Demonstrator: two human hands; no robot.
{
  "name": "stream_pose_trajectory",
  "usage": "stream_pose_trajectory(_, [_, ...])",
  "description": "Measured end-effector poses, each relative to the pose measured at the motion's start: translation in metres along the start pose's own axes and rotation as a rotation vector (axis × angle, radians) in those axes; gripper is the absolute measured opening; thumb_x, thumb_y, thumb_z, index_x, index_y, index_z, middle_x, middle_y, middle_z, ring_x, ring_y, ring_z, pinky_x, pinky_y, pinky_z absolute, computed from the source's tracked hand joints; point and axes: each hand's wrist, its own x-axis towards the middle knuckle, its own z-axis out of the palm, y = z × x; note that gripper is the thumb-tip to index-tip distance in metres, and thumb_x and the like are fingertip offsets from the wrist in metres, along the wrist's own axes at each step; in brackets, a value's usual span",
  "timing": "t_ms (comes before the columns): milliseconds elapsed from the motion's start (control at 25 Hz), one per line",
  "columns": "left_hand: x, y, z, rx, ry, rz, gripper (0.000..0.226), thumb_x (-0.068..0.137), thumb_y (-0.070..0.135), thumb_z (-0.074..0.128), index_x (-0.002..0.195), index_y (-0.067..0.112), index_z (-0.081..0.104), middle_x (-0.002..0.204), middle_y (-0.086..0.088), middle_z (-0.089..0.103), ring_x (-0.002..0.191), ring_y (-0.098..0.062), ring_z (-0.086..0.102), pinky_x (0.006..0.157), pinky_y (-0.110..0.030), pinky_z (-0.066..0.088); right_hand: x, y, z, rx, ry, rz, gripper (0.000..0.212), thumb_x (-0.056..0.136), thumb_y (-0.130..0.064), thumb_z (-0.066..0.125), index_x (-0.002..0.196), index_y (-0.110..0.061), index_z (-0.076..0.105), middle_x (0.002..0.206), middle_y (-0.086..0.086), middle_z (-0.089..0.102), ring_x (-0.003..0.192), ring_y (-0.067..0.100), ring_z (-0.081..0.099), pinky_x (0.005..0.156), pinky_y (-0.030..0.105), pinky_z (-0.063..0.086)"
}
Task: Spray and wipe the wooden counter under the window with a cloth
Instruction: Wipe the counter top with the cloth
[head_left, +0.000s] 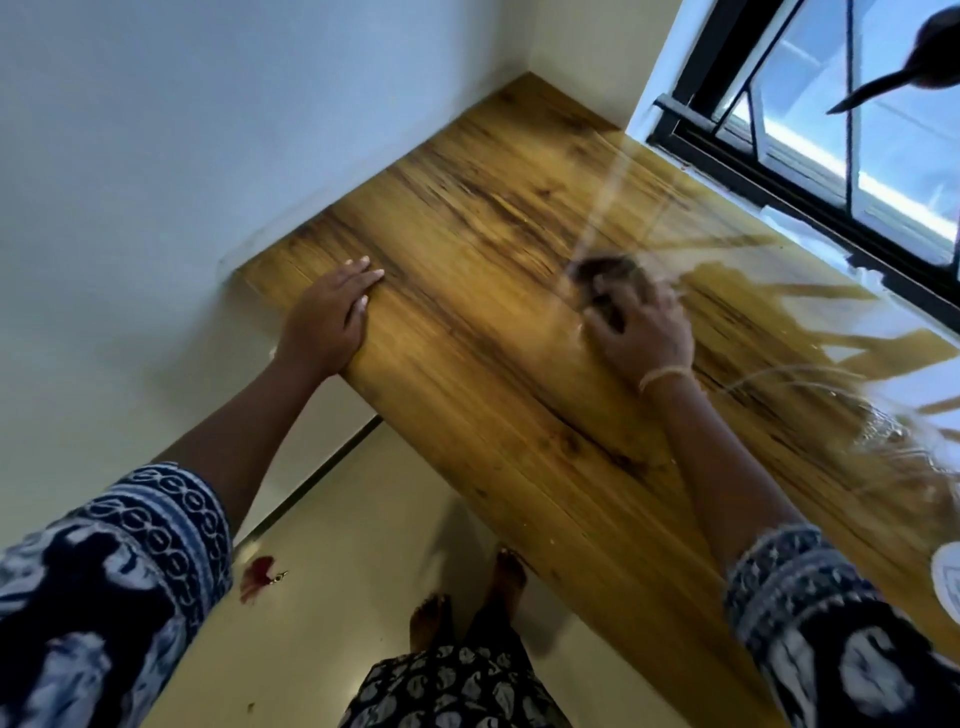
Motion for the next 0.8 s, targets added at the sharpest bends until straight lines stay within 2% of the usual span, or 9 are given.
stream_pose_trajectory(80, [0.0,0.004,0.001,-0.041,0.037,-0.025,0.044,0.092,0.015,0.038,0.131,0.015,0.058,0.141,-0.007,0.052,0.133,-0.022,0.045,0.107,-0.034,0.036,0.033,-0.006,0.003,0.013,-0.013,0.276,0.059,0.091,-0.062,0.037,0.143,-0.034,0.04,0.159,0.009,0.02,0.143,0.036,0.022,0.114,0.053,0.026])
stream_pose_trajectory(160, [0.0,0.004,0.0,-0.072,0.048,-0.027,0.047,0.089,0.011,0.037,0.131,0.016,0.058,0.141,-0.005,0.053,0.132,-0.021,0.045,0.107,-0.033,0.037,0.034,-0.045,0.013,0.003,-0.025,0.23,0.059,0.093,-0.062,0.034,0.145,-0.035,0.036,0.16,0.011,0.017,0.145,0.037,0.018,0.113,0.055,0.025])
stream_pose_trajectory(280, [0.001,0.0,-0.002,-0.068,0.047,-0.023,0.05,0.087,0.006,0.038,0.132,0.017,0.057,0.142,-0.005,0.052,0.133,-0.021,0.045,0.106,-0.035,0.037,-0.017,-0.126,0.028,-0.018,-0.04,-0.256,0.053,0.092,-0.061,0.035,0.141,-0.041,0.038,0.157,0.007,0.027,0.141,0.035,0.027,0.106,0.053,0.038])
stream_pose_trajectory(400, [0.001,0.001,-0.001,-0.046,0.035,-0.033,0.053,0.086,0.007,0.035,0.133,0.019,0.056,0.143,-0.003,0.051,0.133,-0.02,0.044,0.105,-0.036,0.039,-0.079,-0.162,0.038,-0.044,-0.194,-0.803,0.053,0.091,-0.06,0.044,0.14,-0.041,0.042,0.157,0.005,0.029,0.142,0.033,0.029,0.112,0.047,0.029])
stream_pose_trajectory(480, [0.0,0.003,-0.001,-0.045,0.025,-0.032,0.053,0.086,0.006,0.035,0.133,0.019,0.056,0.143,-0.004,0.05,0.134,-0.021,0.044,0.105,-0.036,0.039,-0.063,-0.144,0.032,-0.015,-0.198,-0.897,0.053,0.091,-0.059,0.046,0.14,-0.04,0.044,0.157,0.003,0.03,0.141,0.03,0.032,0.11,0.047,0.032])
stream_pose_trajectory(520, [0.001,0.004,-0.001,-0.046,0.024,-0.032,0.052,0.086,0.006,0.036,0.133,0.018,0.055,0.143,-0.004,0.05,0.134,-0.021,0.044,0.105,-0.036,0.038,-0.041,-0.129,0.028,0.002,-0.155,-0.817,0.051,0.091,-0.059,0.045,0.139,-0.042,0.045,0.155,0.001,0.032,0.139,0.028,0.034,0.109,0.047,0.037])
stream_pose_trajectory(600, [0.001,0.004,-0.001,-0.055,0.029,-0.031,0.052,0.086,0.005,0.038,0.133,0.019,0.055,0.143,-0.004,0.051,0.134,-0.021,0.043,0.105,-0.036,0.038,0.016,-0.087,0.022,-0.003,-0.095,-0.508,0.049,0.091,-0.06,0.042,0.138,-0.046,0.042,0.155,0.0,0.03,0.137,0.028,0.035,0.105,0.048,0.04])
stream_pose_trajectory(720, [0.0,-0.001,0.001,-0.049,0.033,-0.031,0.053,0.085,0.004,0.039,0.133,0.02,0.055,0.143,-0.004,0.051,0.134,-0.021,0.044,0.105,-0.039,0.04,0.086,-0.021,0.01,-0.021,-0.092,-0.029,0.054,0.093,-0.061,0.037,0.144,-0.042,0.036,0.159,0.004,0.02,0.141,0.035,0.027,0.11,0.051,0.034])
stream_pose_trajectory(800, [0.0,-0.001,0.001,-0.046,0.029,-0.026,0.054,0.084,0.003,0.04,0.134,0.019,0.055,0.143,-0.005,0.051,0.134,-0.022,0.044,0.105,-0.041,0.041,0.099,-0.017,0.007,-0.016,-0.08,0.144,0.057,0.095,-0.06,0.034,0.147,-0.037,0.033,0.161,0.008,0.015,0.145,0.035,0.019,0.115,0.052,0.027])
